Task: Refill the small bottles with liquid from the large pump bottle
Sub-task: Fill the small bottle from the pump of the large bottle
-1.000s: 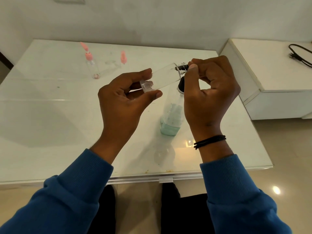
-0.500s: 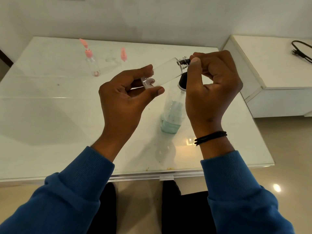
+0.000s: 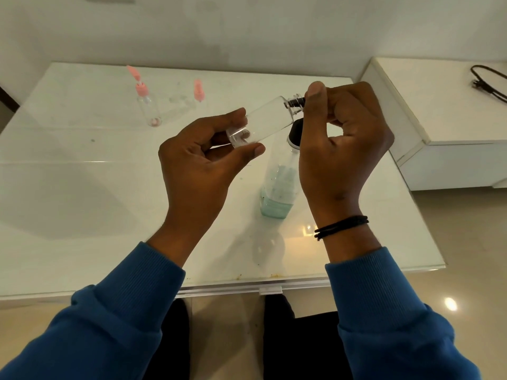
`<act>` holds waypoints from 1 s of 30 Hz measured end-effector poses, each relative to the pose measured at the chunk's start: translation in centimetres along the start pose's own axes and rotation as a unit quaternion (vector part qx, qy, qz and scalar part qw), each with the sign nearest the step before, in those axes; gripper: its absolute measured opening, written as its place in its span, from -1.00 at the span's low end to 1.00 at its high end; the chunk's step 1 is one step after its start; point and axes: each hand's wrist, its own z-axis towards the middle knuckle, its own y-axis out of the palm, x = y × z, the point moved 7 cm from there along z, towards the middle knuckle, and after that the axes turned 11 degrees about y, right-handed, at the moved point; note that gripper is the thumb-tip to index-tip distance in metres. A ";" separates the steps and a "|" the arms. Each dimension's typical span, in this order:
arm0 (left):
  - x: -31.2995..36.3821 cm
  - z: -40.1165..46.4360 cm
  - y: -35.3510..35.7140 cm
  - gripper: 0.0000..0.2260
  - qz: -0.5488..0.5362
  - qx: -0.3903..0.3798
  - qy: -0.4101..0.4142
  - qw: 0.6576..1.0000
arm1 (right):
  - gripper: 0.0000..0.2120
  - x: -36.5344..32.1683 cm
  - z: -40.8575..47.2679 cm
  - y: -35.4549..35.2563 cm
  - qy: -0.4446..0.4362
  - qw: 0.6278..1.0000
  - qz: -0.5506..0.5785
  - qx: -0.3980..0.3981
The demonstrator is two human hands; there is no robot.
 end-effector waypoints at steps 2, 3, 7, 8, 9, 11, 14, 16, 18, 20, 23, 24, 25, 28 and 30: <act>-0.1 0.0 -0.1 -0.60 -0.002 0.000 -0.002 1.000 | -0.72 0.3 -0.3 0.0 0.004 1.000 0.004 0.012; -0.1 0.0 -0.1 -0.60 -0.001 0.000 -0.003 1.000 | -0.71 0.4 -0.5 0.0 0.006 1.000 0.006 0.016; -0.1 -0.1 -0.1 -0.61 -0.001 -0.001 -0.005 1.000 | -0.73 0.7 -0.8 0.1 0.005 1.000 0.008 0.015; -0.1 -0.1 0.0 -0.61 -0.002 -0.001 -0.007 1.000 | -0.74 0.6 -0.6 0.1 0.004 1.000 0.007 0.012; -0.1 -0.1 0.0 -0.61 -0.002 -0.001 -0.009 1.000 | -0.74 0.5 -0.5 0.1 0.002 1.000 0.004 0.009; -0.2 -0.1 0.0 -0.61 -0.005 0.000 -0.008 1.000 | -0.73 0.3 -0.2 0.1 -0.004 1.000 -0.002 0.003; -0.2 -0.1 0.0 -0.61 -0.005 0.000 -0.003 1.000 | -0.73 0.2 -0.2 0.0 -0.008 1.000 -0.008 0.001; -0.1 -0.1 0.0 -0.61 -0.001 0.000 -0.001 1.000 | -0.73 0.2 -0.2 0.0 -0.009 1.000 -0.009 0.001; -0.1 -0.1 -0.1 -0.62 0.005 0.000 0.002 1.000 | -0.73 0.3 -0.4 0.1 -0.006 1.000 -0.011 0.003; -0.1 -0.1 -0.2 -0.61 0.007 0.001 0.001 1.000 | -0.73 0.3 -0.5 0.2 -0.003 1.000 -0.010 0.004; -0.1 -0.1 -0.1 -0.61 0.004 0.004 -0.003 1.000 | -0.73 0.4 -0.5 0.2 -0.003 1.000 -0.009 -0.003; -0.1 -0.1 -0.1 -0.61 0.004 0.003 -0.003 1.000 | -0.72 0.4 -0.4 0.2 -0.005 1.000 -0.008 -0.007; -0.2 -0.1 0.0 -0.60 0.003 0.002 -0.003 1.000 | -0.72 0.2 -0.2 0.1 -0.010 1.000 -0.010 -0.009; -0.2 -0.1 0.1 -0.60 -0.003 0.001 -0.002 1.000 | -0.72 -0.2 0.2 0.0 -0.024 0.999 -0.021 -0.005; -0.2 -0.1 0.1 -0.60 -0.002 -0.001 0.000 1.000 | -0.73 0.0 0.1 0.0 -0.022 1.000 -0.016 -0.004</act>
